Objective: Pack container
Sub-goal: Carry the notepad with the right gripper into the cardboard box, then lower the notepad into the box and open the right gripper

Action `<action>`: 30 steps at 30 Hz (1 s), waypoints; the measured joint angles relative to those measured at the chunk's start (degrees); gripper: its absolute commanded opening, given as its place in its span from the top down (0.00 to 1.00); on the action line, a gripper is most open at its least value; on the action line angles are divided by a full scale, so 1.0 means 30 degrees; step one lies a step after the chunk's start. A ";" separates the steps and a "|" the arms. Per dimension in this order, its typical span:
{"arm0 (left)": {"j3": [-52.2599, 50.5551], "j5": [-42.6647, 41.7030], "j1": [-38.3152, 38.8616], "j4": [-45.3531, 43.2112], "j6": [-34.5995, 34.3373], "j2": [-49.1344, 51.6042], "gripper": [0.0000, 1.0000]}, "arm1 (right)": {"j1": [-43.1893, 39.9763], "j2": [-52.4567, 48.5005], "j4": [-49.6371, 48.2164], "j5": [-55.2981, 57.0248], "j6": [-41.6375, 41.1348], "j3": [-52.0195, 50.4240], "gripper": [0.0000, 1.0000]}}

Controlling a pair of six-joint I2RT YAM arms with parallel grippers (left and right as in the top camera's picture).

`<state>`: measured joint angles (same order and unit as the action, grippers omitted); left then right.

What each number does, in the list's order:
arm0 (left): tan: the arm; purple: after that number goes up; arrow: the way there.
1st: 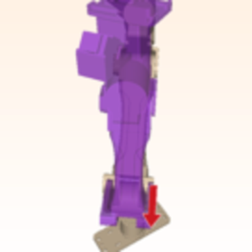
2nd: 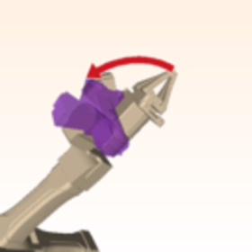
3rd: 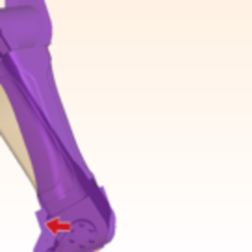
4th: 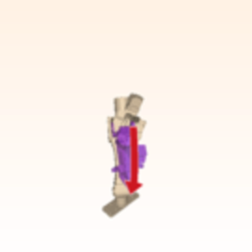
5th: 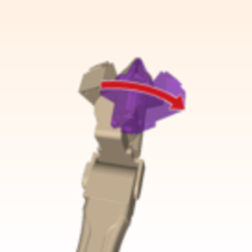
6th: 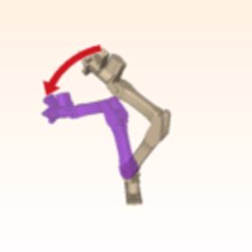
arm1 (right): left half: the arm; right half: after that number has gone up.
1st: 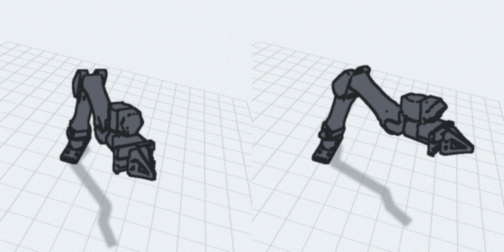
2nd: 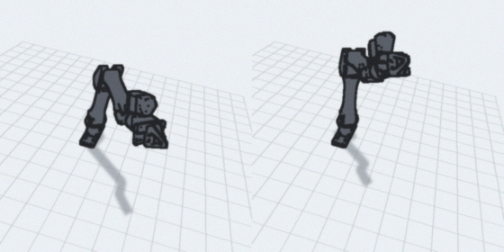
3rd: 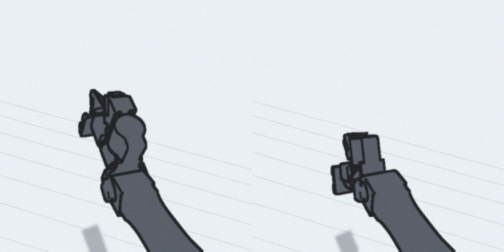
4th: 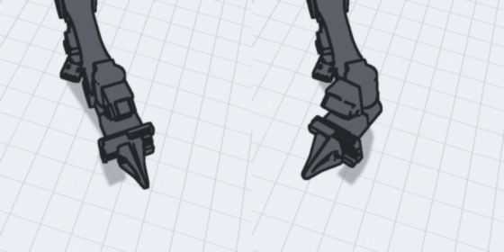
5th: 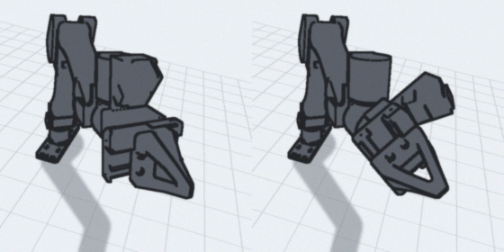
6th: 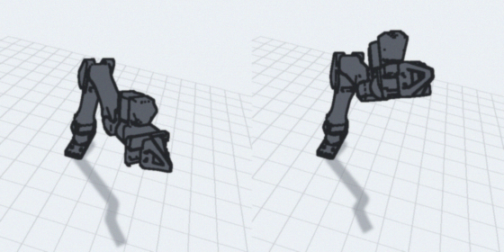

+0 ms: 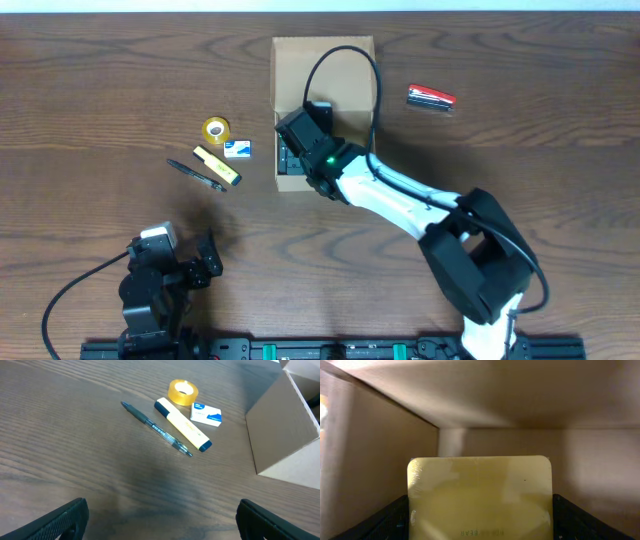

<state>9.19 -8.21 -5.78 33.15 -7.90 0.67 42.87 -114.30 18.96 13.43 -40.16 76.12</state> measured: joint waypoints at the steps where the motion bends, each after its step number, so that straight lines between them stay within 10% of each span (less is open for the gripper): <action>1: 0.0000 0.0000 0.0000 0.0000 0.0000 0.0000 0.05 | 0.0000 -0.0117 0.0015 -0.0007 0.0000 0.0000 0.49; 30: 0.0000 0.0000 0.0000 0.0000 0.0000 0.0000 0.05 | -0.0007 -0.0168 0.0029 -0.0495 0.0240 0.0000 0.18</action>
<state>9.19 -8.21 -5.78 33.15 -7.90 0.67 42.85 -114.80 19.05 11.94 -39.44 76.12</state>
